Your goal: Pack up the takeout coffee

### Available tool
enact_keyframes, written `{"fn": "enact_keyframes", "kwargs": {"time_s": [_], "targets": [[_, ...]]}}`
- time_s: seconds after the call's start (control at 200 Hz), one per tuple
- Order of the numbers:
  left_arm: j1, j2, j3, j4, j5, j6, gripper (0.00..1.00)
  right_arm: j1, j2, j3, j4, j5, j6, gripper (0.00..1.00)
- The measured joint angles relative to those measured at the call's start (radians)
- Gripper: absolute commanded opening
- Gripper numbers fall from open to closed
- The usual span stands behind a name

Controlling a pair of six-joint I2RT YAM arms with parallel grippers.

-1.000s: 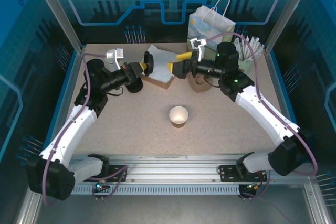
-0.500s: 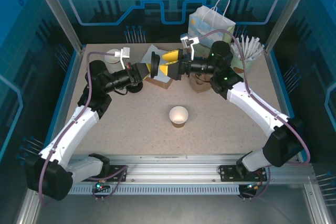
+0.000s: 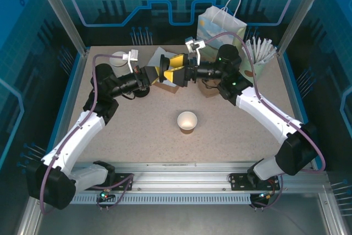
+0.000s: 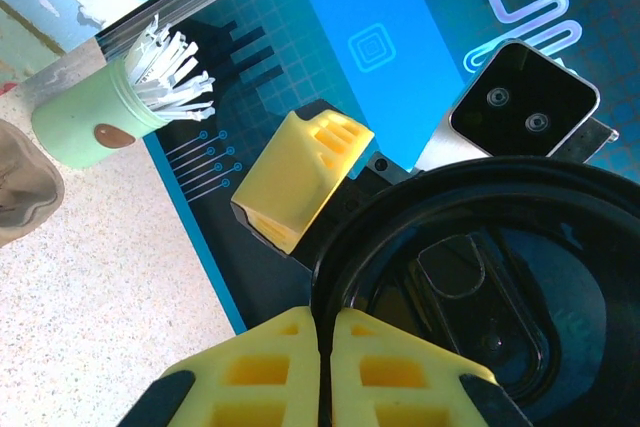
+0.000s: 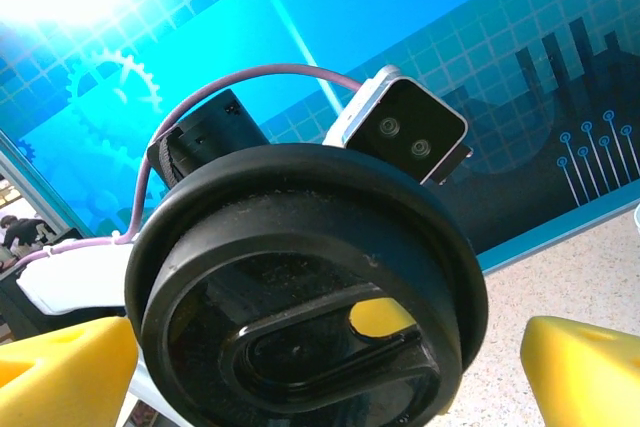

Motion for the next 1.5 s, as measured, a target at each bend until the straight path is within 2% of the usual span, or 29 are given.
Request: {"fn": "enact_keyframes", "kwargs": {"time_s": [0.24,0.47,0.705,0.845,1.221,1.361,1.501], "targets": [[-0.006,0.003,-0.012,0.004,0.000,-0.010,0.09,0.009,-0.005,0.000,-0.014,0.011,-0.008,0.92],[-0.011,0.004,-0.016,0.026,-0.001,-0.013,0.09,0.009,-0.009,0.000,-0.026,0.025,-0.023,0.80],[-0.011,0.009,-0.017,0.034,-0.009,-0.014,0.11,0.010,-0.017,0.002,-0.032,0.034,-0.024,0.73],[-0.012,0.010,-0.020,0.042,-0.012,-0.014,0.17,0.012,-0.021,0.002,-0.040,0.045,-0.031,0.71],[-0.013,0.017,-0.037,0.067,-0.012,-0.016,0.18,0.012,-0.026,0.002,-0.075,0.064,-0.030,0.68],[-0.014,0.021,-0.044,0.071,-0.012,-0.021,0.23,0.011,-0.026,0.002,-0.088,0.069,-0.030,0.66],[-0.014,0.028,-0.054,0.074,-0.018,-0.026,0.34,0.002,-0.030,0.002,-0.115,0.083,-0.029,0.63]]}}
